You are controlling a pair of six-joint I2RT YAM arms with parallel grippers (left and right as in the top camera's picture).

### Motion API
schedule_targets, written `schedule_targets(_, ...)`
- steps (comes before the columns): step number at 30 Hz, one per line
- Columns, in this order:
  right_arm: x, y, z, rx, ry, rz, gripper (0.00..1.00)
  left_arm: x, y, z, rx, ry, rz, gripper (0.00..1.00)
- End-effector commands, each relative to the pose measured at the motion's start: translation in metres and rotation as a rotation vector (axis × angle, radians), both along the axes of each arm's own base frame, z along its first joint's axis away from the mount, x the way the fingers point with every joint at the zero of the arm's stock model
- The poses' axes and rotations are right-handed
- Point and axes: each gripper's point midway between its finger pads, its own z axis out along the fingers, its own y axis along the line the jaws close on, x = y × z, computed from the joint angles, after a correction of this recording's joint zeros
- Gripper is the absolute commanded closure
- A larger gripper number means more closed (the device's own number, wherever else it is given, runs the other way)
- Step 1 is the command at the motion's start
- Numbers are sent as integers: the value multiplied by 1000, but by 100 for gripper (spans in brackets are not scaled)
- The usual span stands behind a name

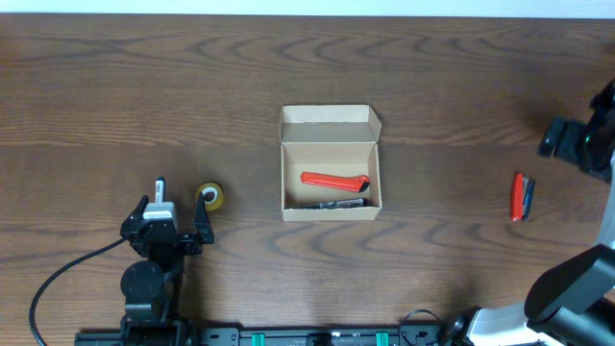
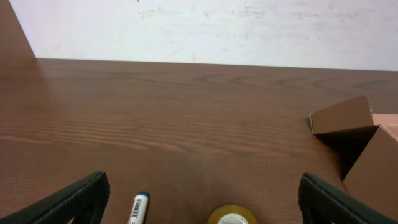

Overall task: Pack container
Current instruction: 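Move the right gripper over the red stapler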

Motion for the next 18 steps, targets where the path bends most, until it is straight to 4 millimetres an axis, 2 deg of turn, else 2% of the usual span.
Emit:
schedule_targets(1, -13, 9, -38, 55, 43, 33, 1, -3, -1, -19, -11, 63, -6, 5)
schedule_targets(5, -21, 15, -78, 62, 51, 38, 1, -3, -1, -19, -11, 63, -6, 5)
schedule_targets(8, -25, 21, -95, 75, 47, 55, 1, -3, -1, -19, -12, 63, -6, 5)
schedule_targets(18, -20, 23, -120, 92, 38, 74, 1, -3, -1, -19, -12, 63, -6, 5)
